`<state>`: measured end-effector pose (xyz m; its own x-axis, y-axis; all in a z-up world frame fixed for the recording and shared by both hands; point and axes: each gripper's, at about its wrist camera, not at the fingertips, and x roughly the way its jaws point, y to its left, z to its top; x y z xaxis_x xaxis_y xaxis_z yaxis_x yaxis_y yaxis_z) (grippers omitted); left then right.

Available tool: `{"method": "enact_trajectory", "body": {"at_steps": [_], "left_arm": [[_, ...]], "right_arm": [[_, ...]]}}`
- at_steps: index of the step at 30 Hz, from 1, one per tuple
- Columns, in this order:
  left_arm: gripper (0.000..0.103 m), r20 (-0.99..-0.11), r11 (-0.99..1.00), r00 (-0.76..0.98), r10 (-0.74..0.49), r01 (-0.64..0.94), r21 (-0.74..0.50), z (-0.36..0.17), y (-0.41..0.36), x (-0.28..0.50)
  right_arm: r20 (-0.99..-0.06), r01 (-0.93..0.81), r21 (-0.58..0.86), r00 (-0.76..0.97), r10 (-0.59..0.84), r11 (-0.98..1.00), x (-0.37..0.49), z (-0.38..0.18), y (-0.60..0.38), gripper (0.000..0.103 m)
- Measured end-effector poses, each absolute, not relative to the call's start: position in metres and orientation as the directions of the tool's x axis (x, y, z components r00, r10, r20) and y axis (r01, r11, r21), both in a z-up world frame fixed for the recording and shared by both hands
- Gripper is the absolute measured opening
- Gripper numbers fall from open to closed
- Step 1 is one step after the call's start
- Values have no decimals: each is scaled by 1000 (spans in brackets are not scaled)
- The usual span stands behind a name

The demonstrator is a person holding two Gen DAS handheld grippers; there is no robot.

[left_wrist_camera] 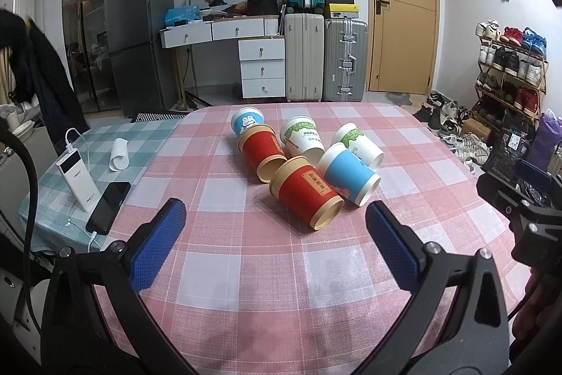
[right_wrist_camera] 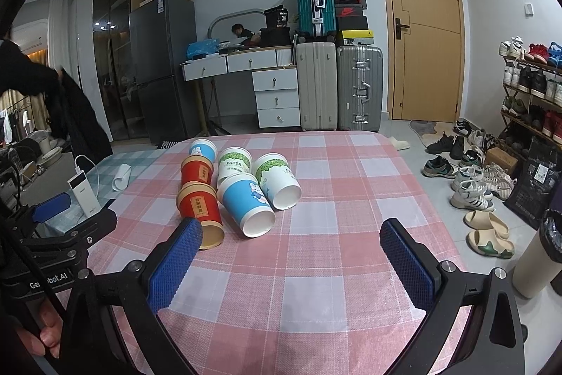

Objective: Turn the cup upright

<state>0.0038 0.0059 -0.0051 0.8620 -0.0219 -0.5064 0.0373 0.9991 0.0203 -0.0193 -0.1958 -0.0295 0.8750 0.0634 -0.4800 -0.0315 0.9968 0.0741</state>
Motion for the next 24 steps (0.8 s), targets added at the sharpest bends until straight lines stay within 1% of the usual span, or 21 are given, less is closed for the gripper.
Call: {"method": "enact_trajectory", "body": {"at_steps": [24], "left_arm": [[102,-516,999,856,-14,28,20,-10,7,10]], "right_arm": [[-479,-30,82,875,66,996,-18,-31,-196,103]]}}
